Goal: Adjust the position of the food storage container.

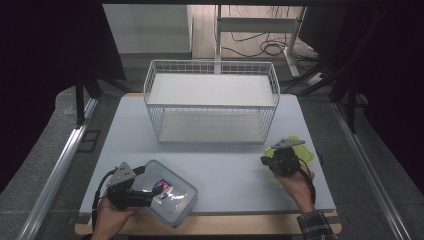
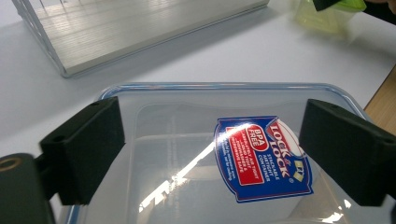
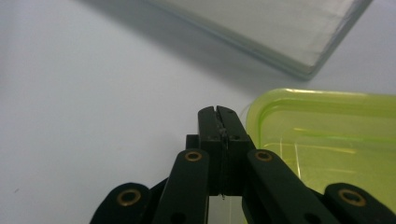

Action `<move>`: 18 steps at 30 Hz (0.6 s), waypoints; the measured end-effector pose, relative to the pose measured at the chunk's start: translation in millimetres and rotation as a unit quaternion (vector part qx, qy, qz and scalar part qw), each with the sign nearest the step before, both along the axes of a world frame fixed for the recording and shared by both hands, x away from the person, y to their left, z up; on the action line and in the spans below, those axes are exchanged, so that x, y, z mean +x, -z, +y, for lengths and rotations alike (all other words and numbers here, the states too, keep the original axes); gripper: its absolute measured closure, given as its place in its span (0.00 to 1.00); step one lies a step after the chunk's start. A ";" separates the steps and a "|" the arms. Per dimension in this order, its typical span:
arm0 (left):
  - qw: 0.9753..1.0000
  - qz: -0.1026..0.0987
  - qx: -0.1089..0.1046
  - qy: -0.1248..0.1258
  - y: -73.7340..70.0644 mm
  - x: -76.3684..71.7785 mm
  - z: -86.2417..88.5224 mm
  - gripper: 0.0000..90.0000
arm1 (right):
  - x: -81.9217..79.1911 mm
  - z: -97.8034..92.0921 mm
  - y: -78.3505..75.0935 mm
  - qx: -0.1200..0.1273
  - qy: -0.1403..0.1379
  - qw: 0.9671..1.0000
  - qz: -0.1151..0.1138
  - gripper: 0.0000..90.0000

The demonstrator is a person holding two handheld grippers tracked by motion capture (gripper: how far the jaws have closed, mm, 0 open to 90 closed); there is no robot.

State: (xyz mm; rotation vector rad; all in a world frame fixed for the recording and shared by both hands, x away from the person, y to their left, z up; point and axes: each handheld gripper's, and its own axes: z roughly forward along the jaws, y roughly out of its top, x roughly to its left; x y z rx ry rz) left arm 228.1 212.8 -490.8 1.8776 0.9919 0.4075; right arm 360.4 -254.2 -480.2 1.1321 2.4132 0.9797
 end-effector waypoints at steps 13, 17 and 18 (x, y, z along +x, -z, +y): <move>0.997 0.026 0.007 -0.077 -9.8 18.3 52.6 0.91 | -29.5 15.4 -7.6 0.020 -0.027 0.999 -0.025 0.99; 0.994 0.052 0.026 -0.094 2.0 16.7 70.5 1.00 | -47.3 26.4 -1.2 0.018 -0.055 0.998 -0.006 0.99; 0.993 0.061 0.032 -0.097 5.4 15.3 72.6 1.00 | -51.5 29.7 0.7 0.017 -0.063 0.998 -0.003 0.99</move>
